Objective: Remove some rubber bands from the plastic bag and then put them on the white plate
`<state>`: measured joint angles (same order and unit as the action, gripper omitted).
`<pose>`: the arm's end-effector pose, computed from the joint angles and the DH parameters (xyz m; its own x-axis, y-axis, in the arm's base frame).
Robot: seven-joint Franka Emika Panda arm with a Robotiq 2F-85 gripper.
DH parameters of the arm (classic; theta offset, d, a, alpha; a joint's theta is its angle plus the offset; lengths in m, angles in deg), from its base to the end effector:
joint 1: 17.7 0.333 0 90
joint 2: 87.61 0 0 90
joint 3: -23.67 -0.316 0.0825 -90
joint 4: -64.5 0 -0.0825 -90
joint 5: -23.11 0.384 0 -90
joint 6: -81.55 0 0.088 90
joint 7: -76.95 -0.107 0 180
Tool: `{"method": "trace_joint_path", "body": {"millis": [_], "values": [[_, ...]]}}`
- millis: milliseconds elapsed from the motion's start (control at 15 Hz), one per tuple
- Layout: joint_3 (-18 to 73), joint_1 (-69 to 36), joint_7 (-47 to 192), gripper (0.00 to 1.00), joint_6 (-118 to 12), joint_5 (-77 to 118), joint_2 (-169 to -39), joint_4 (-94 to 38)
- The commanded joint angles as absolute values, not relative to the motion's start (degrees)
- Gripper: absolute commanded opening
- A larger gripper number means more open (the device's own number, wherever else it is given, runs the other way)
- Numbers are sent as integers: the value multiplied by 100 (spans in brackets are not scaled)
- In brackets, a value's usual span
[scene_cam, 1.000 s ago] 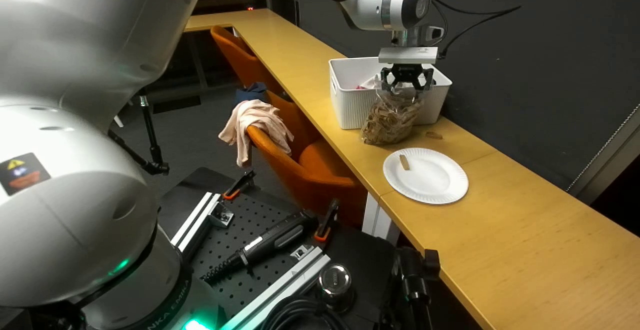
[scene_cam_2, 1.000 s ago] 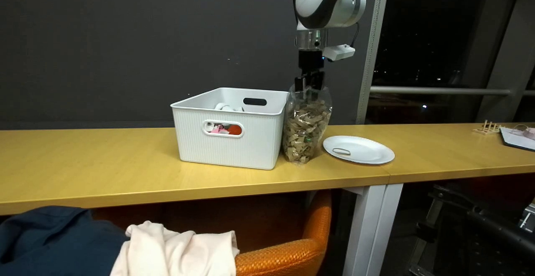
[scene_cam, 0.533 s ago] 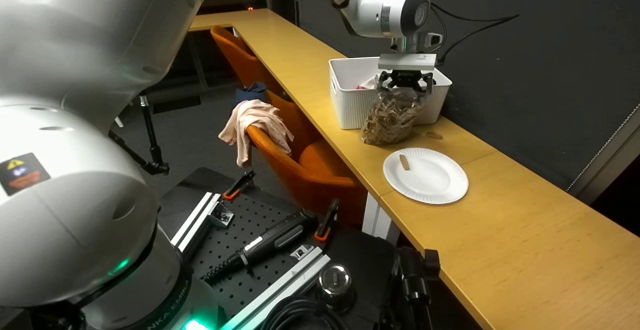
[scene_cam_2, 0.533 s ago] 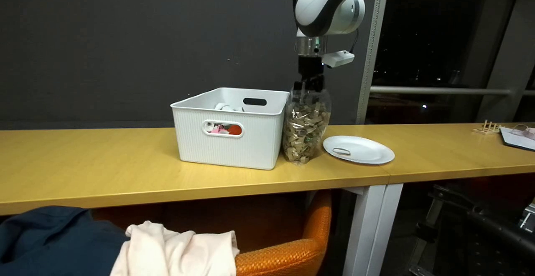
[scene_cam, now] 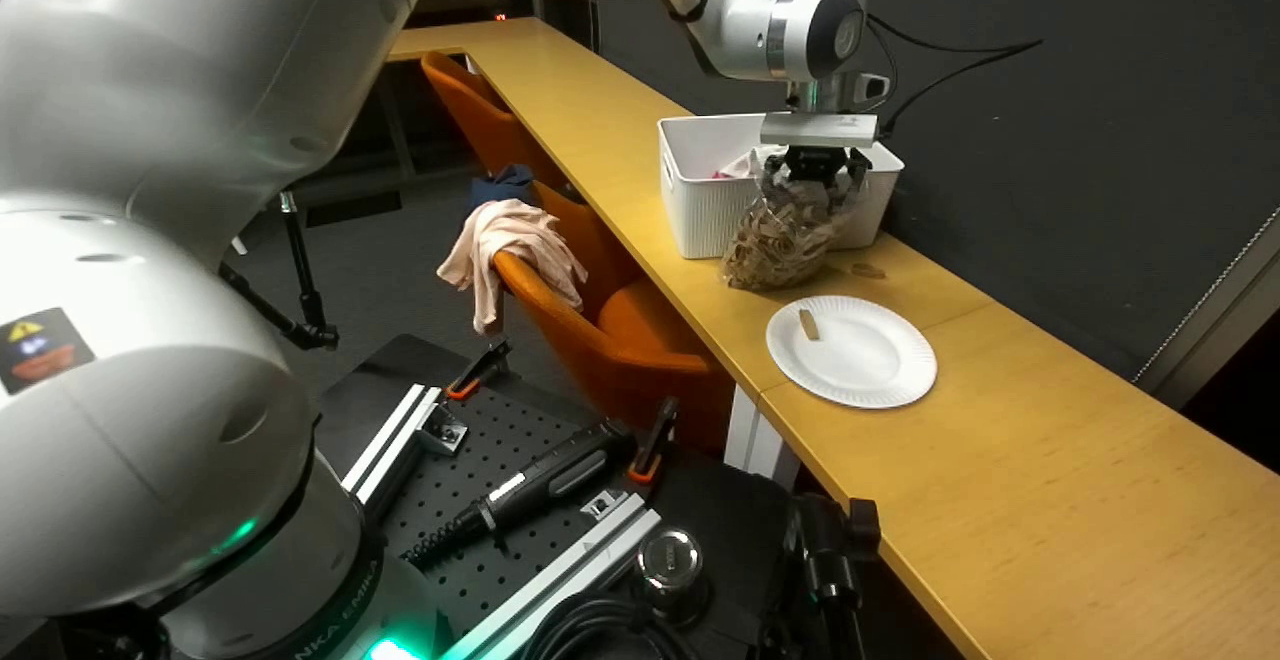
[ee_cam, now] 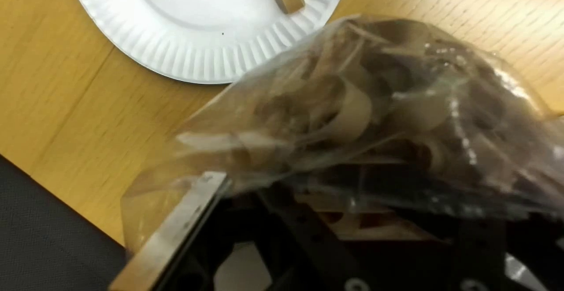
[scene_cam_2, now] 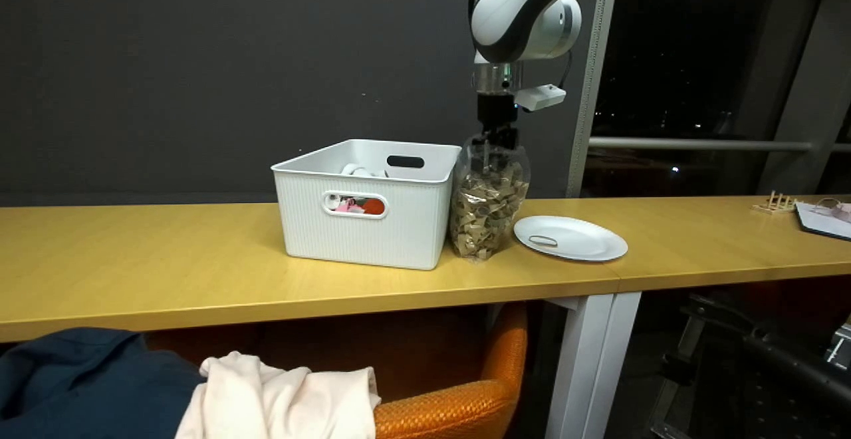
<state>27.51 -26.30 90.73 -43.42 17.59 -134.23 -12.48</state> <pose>0.7268 -0.1526 0.2427 0.9951 0.0984 -0.0111 0.0990 -0.9866 0.1296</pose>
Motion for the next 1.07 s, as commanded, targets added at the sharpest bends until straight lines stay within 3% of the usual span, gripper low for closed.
{"method": "trace_joint_path", "body": {"millis": [0, 200, 1000], "values": [[2633, -2748, 9175, 20, -4203, 1881, -13421, -1123], [2565, -2809, 9239, 1, -4239, 1967, -13246, -1289], [2548, -3078, 9261, 1, -4128, 2676, -11476, -2421]]}}
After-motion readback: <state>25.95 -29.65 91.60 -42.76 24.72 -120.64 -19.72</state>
